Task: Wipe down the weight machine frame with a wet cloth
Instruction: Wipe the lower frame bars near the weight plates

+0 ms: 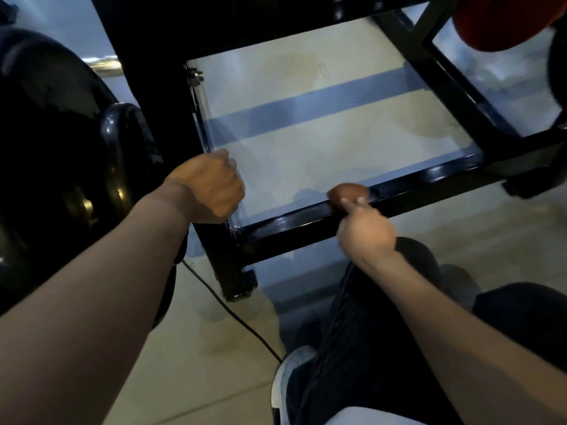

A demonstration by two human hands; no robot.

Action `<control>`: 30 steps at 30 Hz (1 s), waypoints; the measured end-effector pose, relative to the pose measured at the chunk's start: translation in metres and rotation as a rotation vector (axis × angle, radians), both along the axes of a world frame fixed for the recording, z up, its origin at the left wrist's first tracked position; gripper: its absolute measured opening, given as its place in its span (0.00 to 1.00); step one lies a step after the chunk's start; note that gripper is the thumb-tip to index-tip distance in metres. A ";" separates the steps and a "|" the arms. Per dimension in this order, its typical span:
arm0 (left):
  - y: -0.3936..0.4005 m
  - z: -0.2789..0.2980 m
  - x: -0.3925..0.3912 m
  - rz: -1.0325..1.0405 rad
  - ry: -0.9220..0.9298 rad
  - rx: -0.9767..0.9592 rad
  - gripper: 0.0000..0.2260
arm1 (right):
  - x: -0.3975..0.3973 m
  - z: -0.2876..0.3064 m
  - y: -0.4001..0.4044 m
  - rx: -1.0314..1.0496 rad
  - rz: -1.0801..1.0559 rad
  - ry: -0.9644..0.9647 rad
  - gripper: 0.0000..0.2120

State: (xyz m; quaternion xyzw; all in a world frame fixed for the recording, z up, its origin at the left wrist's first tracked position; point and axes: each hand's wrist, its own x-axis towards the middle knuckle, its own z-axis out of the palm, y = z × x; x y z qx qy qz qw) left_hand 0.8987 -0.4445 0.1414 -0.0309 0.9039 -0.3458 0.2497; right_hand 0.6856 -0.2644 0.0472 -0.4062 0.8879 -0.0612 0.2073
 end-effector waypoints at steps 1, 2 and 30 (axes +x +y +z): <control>0.000 0.000 0.000 -0.001 0.009 0.005 0.16 | 0.021 0.000 -0.007 0.009 0.051 -0.012 0.25; 0.001 0.000 0.000 0.000 0.015 0.007 0.15 | 0.045 -0.001 -0.013 0.016 0.122 -0.045 0.25; 0.002 0.003 -0.001 0.023 0.009 0.029 0.15 | 0.064 -0.002 -0.023 0.064 0.419 -0.044 0.33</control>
